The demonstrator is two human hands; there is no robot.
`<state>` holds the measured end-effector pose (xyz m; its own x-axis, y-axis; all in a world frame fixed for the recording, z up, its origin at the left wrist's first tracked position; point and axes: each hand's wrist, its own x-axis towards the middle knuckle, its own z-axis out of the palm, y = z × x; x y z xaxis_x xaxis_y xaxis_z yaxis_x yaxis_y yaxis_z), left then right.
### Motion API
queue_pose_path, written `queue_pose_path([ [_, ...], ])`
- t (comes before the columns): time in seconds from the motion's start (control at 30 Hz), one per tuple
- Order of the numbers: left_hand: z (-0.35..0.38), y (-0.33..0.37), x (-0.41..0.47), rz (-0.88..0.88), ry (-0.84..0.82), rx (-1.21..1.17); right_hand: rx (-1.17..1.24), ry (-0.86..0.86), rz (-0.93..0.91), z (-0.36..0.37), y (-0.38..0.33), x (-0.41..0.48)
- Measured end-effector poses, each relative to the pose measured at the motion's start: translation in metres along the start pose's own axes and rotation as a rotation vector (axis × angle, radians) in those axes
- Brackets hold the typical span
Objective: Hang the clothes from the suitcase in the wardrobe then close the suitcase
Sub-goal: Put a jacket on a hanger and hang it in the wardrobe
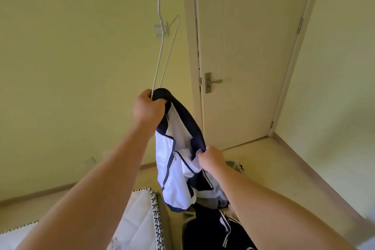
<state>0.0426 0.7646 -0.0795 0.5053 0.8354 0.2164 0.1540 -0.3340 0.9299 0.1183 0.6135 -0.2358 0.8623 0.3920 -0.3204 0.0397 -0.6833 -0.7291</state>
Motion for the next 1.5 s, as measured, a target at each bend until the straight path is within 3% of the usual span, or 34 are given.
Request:
queue_pose_path([
  [0.07,-0.01,-0.005,0.006,-0.006,0.021,0.029,0.041,0.03,0.025,-0.017,-0.01,-0.002],
  [0.23,-0.025,-0.034,0.008,-0.026,0.029,0.287,0.354,0.412,-0.066,-0.066,-0.047,-0.009],
  [0.3,-0.027,-0.047,0.002,-0.069,0.021,0.373,0.283,0.315,-0.084,-0.077,-0.053,-0.01],
  [0.63,-0.026,-0.075,-0.022,-0.205,-0.012,0.367,-0.091,0.432,-0.258,-0.099,-0.037,-0.03],
  [0.9,-0.029,-0.056,-0.021,-0.172,-0.092,0.258,0.136,0.485,-0.342,-0.116,-0.038,-0.041],
  [1.1,-0.033,-0.036,-0.029,-0.068,-0.184,0.171,0.317,0.367,-0.188,-0.121,-0.045,-0.043],
  [1.23,-0.046,-0.029,-0.028,-0.072,-0.336,0.032,0.43,0.283,-0.162,-0.13,-0.053,-0.046],
  [1.4,-0.057,-0.012,-0.035,-0.136,-0.643,-0.059,0.568,-0.097,-0.096,-0.13,-0.076,-0.049],
  [1.5,-0.057,-0.011,-0.035,-0.169,-0.686,-0.052,0.563,-0.13,-0.212,-0.121,-0.08,-0.045],
])
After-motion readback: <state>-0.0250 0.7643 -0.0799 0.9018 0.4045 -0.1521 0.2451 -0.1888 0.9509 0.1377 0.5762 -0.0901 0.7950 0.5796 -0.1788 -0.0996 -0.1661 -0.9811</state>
